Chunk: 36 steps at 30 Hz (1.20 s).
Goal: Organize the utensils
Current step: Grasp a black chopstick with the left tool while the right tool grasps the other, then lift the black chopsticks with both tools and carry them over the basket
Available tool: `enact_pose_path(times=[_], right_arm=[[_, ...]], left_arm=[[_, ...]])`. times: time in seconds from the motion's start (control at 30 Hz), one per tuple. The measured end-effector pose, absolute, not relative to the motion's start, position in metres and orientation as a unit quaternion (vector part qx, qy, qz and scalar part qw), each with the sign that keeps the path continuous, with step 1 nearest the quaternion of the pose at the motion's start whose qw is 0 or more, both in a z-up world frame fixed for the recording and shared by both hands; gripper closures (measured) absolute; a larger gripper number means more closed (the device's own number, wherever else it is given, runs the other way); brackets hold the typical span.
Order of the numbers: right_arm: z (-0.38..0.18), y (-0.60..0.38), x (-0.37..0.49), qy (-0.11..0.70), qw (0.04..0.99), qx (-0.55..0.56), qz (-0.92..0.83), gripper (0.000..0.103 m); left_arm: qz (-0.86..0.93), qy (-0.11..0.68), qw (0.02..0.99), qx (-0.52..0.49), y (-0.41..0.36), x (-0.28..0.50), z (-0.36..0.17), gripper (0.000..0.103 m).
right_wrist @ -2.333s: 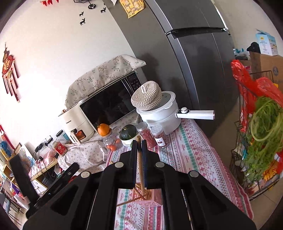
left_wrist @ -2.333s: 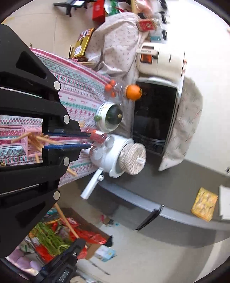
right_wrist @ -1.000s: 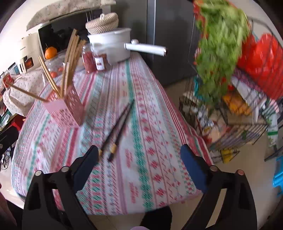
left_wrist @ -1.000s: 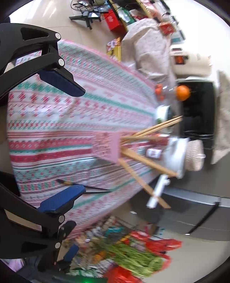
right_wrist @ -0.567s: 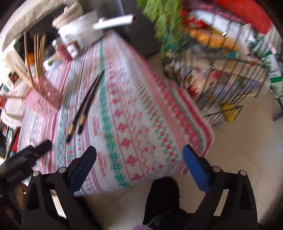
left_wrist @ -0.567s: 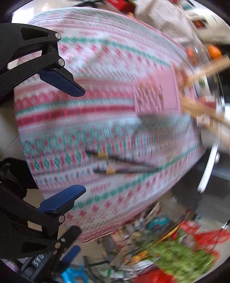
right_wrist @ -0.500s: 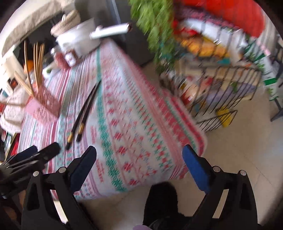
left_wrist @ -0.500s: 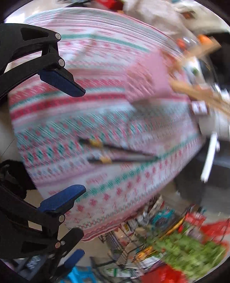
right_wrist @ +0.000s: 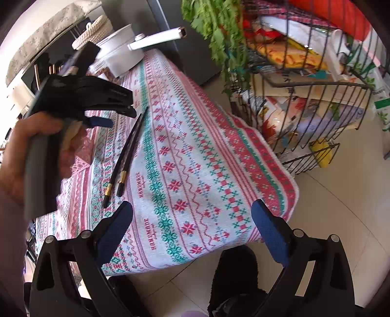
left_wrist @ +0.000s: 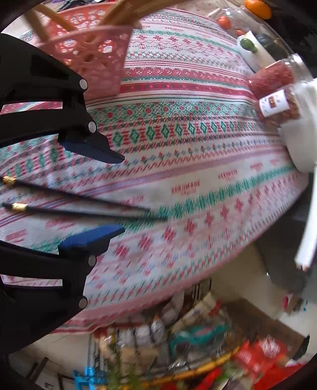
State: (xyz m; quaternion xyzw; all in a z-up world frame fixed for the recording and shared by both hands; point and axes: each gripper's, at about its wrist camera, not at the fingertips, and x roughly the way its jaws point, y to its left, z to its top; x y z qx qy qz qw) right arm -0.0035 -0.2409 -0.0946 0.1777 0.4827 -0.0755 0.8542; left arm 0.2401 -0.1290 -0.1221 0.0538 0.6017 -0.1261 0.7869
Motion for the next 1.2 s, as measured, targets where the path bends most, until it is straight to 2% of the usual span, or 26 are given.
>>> enact_pose_path(times=[0.13,0.37,0.43,0.5,0.63,0.77,0.93,1.07,1.2], right_arm=[[-0.101,-0.237,0.001,0.498,0.845,0.187,-0.057,0.008],[-0.107,-0.23,0.005,0.509,0.841,0.177,-0.05,0.008],[-0.108,-0.23,0.007,0.513,0.838,0.176,-0.054,0.008],[-0.11,-0.231,0.009,0.517,0.836,0.175,-0.059,0.008],[-0.114,-0.23,0.014,0.521,0.834,0.162,-0.074,0.008],[-0.117,-0.235,0.016,0.522,0.834,0.144,-0.104,0.008],[-0.12,-0.233,0.035,0.532,0.829,0.126,-0.121,0.008],[-0.106,-0.207,0.086,0.518,0.842,0.09,-0.117,0.008],[-0.109,-0.189,0.157,0.52,0.838,0.1,-0.133,0.008]], left_arm=[[-0.118,0.604,0.786,0.059,-0.128,0.25,-0.132,0.062],[-0.122,0.604,0.784,0.075,-0.138,0.255,-0.146,0.064],[-0.132,0.6,0.784,0.088,-0.149,0.255,-0.149,0.076],[-0.135,0.597,0.785,0.1,-0.154,0.251,-0.15,0.098],[-0.145,0.581,0.794,0.107,-0.156,0.234,-0.151,0.1],[-0.156,0.562,0.807,0.097,-0.123,0.196,-0.146,0.1],[-0.164,0.496,0.841,0.14,-0.065,0.11,-0.12,0.1],[-0.162,0.456,0.866,0.128,-0.02,0.051,-0.098,0.1],[-0.128,0.403,0.903,0.069,0.029,0.021,-0.069,0.1]])
